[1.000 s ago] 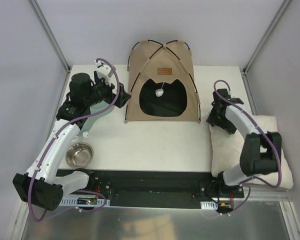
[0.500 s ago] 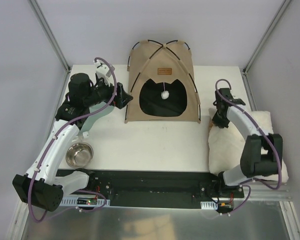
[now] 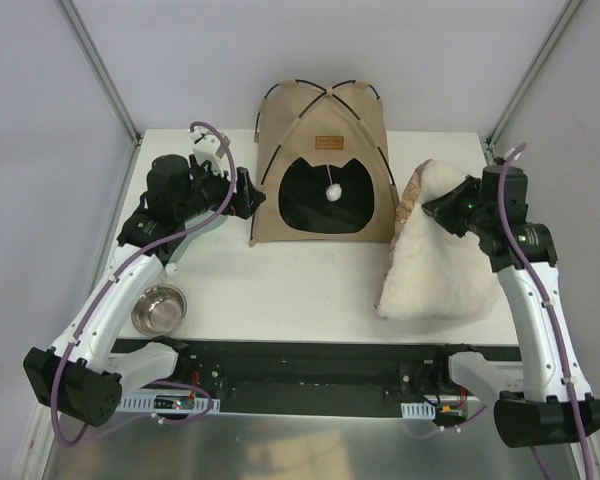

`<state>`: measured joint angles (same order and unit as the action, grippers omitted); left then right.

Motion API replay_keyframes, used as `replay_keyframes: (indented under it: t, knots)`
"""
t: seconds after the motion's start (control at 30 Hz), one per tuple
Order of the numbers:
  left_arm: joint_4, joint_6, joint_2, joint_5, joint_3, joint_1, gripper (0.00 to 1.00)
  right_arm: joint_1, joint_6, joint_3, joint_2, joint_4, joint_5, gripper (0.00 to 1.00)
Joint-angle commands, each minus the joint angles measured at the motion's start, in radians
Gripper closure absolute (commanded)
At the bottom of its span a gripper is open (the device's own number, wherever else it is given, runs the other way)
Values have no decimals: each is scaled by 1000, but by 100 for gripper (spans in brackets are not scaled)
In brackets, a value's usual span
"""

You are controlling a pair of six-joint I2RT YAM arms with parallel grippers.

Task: Set up the pet tent

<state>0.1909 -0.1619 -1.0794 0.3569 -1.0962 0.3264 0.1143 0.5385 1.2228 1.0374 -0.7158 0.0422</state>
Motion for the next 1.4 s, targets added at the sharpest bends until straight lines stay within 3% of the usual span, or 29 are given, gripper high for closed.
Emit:
replay_keyframes:
  t: [0.0, 0.13, 0.4, 0.5, 0.63, 0.7, 0.73, 0.83, 0.97, 1.2, 1.37]
  knots:
    - [-13, 76, -59, -107, -43, 0, 7, 5, -34, 115, -86, -22, 198, 100]
    - [-15, 96, -167, -93, -97, -1, 12, 5, -93, 233, -106, -57, 362, 100]
    - [-30, 130, -330, -85, -166, -4, 34, 5, -22, 354, -103, -8, 743, 100]
    - [-34, 147, -356, -65, -162, -7, 45, 7, 35, 343, -106, 51, 849, 100]
    - [-42, 153, -379, -59, -156, -7, 67, 7, 165, 281, -119, 218, 970, 100]
    - [-48, 153, -389, -55, -156, -7, 83, 7, 221, 247, -123, 300, 999, 100]
    - [-48, 176, -392, -56, -156, -7, 86, 8, 239, 238, -122, 330, 1015, 100]
    - [-51, 183, -405, -46, -160, -7, 88, 16, 265, 225, -109, 355, 1032, 100]
    - [-53, 186, -419, -49, -169, -7, 100, 21, 337, 201, -105, 456, 1078, 100]
    - [-59, 165, -435, -39, -183, -7, 100, 28, 382, 201, -91, 484, 1128, 100]
    - [-74, 131, -442, -29, -192, -6, 100, 30, 252, 222, -70, 299, 1124, 100]
